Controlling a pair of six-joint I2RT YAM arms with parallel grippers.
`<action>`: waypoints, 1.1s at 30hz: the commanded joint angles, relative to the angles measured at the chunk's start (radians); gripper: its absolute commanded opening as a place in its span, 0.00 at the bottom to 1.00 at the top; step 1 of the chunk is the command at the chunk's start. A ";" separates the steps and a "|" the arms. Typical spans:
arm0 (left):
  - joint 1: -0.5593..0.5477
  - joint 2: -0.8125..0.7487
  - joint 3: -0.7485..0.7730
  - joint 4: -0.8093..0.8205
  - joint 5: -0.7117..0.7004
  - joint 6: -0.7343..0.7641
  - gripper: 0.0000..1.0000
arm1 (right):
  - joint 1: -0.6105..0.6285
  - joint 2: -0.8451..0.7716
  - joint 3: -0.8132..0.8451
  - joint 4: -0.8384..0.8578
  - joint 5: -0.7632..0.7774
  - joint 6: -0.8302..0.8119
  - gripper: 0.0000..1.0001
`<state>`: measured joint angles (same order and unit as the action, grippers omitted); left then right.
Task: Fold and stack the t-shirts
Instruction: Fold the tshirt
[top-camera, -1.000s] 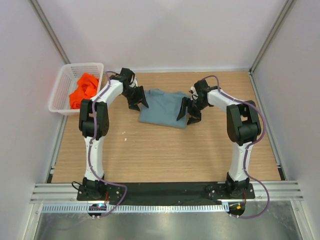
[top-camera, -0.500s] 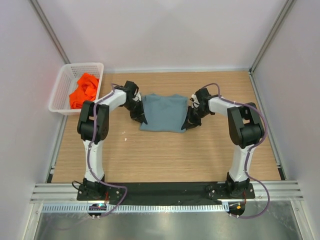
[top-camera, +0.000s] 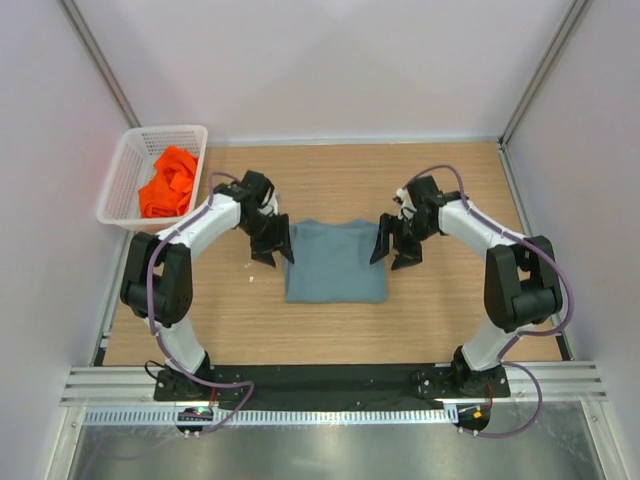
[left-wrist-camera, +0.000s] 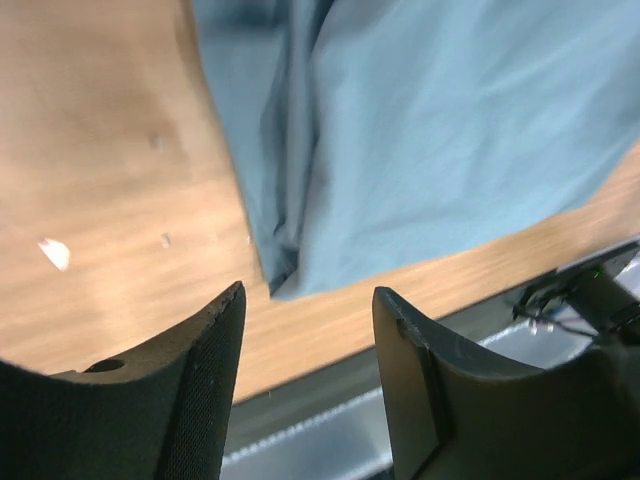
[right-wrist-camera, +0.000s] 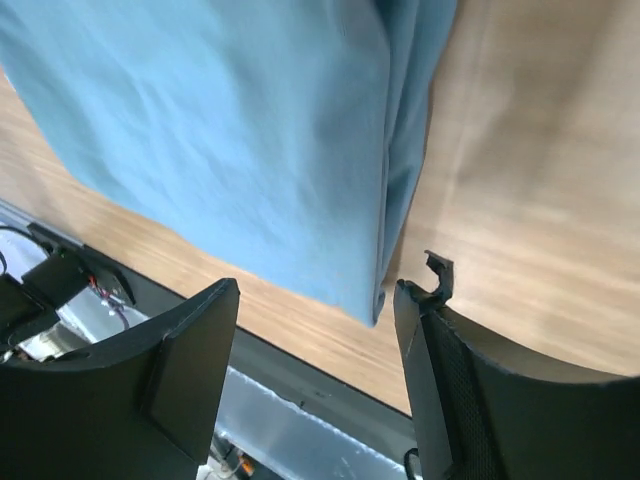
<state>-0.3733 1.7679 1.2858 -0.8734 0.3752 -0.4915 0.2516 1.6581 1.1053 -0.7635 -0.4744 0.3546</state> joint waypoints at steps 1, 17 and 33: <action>0.011 0.031 0.154 -0.004 -0.028 0.096 0.55 | -0.032 0.116 0.216 -0.039 0.056 -0.103 0.70; 0.011 0.350 0.498 -0.019 -0.068 0.071 0.46 | -0.032 0.342 0.467 -0.025 0.043 -0.114 0.53; 0.011 0.392 0.538 0.022 -0.001 0.036 0.00 | -0.032 0.356 0.488 0.012 -0.017 -0.066 0.01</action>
<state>-0.3614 2.1685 1.7897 -0.8551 0.3687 -0.4526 0.2150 2.0296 1.5414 -0.7792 -0.4667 0.2718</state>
